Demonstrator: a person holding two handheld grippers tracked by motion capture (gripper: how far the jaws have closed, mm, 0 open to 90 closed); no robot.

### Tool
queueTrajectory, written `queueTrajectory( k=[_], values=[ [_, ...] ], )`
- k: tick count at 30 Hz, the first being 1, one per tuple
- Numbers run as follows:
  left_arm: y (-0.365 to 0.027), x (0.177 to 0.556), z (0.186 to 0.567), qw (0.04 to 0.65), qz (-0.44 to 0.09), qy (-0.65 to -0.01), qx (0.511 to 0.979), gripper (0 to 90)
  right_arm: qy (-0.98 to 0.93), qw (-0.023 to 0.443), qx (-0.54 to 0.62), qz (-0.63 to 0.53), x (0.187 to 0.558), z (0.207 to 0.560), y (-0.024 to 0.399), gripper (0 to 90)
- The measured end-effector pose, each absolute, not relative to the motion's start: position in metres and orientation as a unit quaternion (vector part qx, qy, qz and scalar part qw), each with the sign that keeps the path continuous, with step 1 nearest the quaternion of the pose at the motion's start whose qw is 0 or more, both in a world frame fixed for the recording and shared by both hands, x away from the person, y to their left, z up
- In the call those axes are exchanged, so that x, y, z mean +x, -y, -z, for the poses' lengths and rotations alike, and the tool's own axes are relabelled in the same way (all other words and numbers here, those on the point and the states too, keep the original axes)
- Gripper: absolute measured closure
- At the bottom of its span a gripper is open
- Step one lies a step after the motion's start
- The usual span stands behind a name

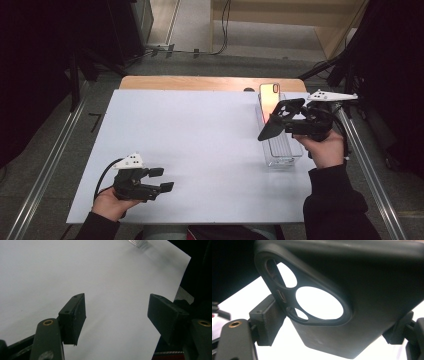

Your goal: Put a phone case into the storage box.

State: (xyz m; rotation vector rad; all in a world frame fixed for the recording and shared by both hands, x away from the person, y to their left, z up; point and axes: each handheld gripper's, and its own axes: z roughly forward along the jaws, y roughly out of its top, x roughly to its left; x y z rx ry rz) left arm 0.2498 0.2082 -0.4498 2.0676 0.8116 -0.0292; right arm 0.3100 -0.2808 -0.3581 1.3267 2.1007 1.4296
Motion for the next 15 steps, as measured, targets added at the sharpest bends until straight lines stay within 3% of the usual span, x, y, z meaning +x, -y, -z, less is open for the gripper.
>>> queueTrajectory(
  k=[15],
  values=[
    [-0.207,0.25,0.448,0.449,0.011,-0.325,0.832,31.5,-0.711,0.188,0.513,-0.443,0.334,0.364,0.301,15.9]
  ],
)
